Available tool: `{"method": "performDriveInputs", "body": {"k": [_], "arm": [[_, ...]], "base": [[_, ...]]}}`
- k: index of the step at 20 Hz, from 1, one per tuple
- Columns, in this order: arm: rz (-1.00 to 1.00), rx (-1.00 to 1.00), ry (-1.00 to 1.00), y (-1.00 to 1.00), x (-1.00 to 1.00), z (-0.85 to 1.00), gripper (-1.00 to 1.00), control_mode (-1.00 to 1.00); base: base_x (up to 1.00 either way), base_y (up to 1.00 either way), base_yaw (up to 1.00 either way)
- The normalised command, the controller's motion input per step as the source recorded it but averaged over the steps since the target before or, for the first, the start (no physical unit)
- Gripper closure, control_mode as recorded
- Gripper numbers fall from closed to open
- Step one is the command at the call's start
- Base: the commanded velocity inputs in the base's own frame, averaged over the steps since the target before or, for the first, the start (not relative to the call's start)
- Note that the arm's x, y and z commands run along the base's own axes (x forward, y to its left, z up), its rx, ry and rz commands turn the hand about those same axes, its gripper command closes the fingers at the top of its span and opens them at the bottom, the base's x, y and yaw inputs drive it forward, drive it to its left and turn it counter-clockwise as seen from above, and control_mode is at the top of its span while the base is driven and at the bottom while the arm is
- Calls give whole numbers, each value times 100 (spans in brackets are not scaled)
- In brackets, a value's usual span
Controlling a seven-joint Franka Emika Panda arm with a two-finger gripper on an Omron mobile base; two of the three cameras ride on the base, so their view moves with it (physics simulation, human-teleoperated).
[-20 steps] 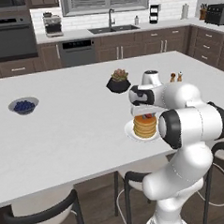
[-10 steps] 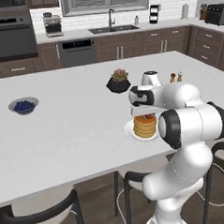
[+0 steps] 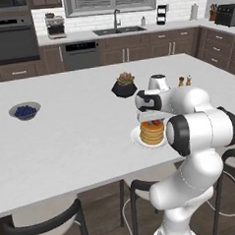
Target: Take the strawberry from the fridge and place it on top of the pancake, located on the dining counter.
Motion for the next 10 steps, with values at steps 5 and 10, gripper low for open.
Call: {"method": "performDriveInputs", "body": {"k": [5, 10], "arm": [[0, 0, 0, 0, 0, 0, -100, -100], [0, 0, 0, 0, 0, 6, -100, -100]], "base": [[0, 0, 0], [0, 0, 0]]}}
